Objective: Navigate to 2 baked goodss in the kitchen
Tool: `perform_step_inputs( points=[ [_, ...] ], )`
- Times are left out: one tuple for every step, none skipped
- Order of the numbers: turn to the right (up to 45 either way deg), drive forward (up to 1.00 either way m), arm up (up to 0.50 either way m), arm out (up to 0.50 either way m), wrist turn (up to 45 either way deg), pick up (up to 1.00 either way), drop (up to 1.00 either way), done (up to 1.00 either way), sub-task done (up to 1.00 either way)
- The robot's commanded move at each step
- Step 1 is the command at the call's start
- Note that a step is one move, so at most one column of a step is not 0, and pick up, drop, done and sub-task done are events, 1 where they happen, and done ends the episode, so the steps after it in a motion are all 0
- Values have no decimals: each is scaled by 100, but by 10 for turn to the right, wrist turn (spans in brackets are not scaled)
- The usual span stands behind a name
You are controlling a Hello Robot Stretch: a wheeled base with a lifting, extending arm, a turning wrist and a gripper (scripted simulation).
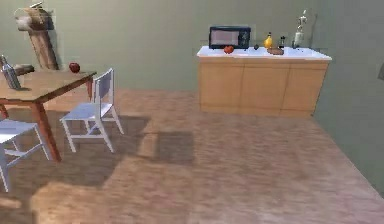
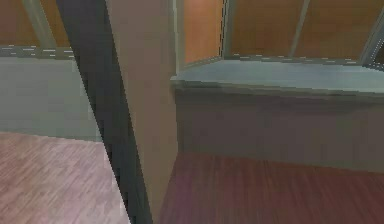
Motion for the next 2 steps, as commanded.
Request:
perform_step_inputs(
  points=[
    [60,0,0,0,0,0,0,0,0],
    [0,50,0,0,0,0,0,0,0]
  ],
)
